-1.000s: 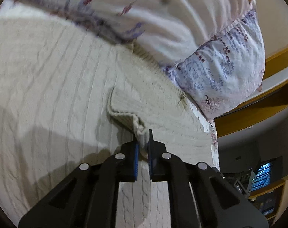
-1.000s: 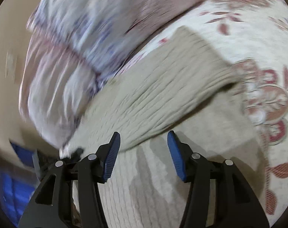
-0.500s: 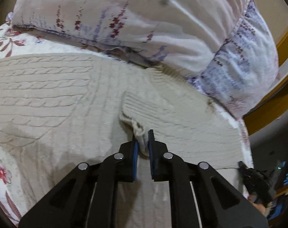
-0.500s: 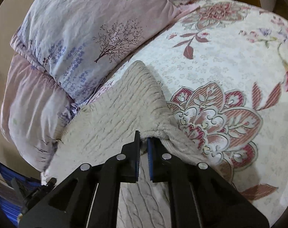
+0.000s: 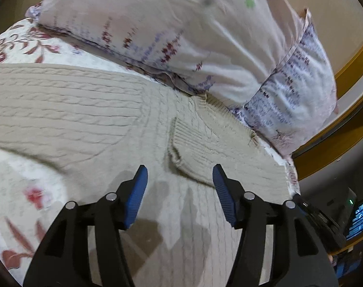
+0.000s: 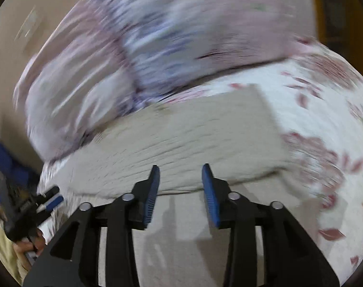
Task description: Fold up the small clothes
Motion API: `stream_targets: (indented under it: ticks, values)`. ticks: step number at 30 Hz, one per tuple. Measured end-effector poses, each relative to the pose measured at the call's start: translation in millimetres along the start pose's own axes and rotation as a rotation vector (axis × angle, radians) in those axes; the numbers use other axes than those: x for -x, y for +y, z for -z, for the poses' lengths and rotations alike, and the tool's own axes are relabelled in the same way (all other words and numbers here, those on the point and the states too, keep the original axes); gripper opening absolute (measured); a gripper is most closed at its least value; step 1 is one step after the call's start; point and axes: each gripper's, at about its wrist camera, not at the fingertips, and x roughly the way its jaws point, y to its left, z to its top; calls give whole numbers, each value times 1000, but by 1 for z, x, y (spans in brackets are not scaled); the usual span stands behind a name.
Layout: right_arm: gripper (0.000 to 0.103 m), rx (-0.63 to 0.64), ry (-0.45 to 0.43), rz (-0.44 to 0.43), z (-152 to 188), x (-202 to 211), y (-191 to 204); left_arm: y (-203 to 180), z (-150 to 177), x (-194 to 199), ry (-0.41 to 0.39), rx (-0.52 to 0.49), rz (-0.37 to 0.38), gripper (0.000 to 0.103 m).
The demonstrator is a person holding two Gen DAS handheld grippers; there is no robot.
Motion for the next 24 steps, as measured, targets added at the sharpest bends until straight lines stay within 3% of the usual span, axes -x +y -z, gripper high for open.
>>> stream_targets:
  ticks: [5,7,10,15,24]
  values:
    - [40,145,81,0,0,-44,37,38,8,47,-70,54,-40,59]
    - [44,168,157,12,4,-64,42,60,9,67,-106,96,-70,59]
    - [54,195,137,14,11,-65,49,95,9,94,-156,182,-129,59]
    - [57,172,140,-10,12,-61,46,145,1,112,-201,344,-168,59]
    - [62,173,133,-25,14,-59,47,193,-13,117,-288,575,-120,54]
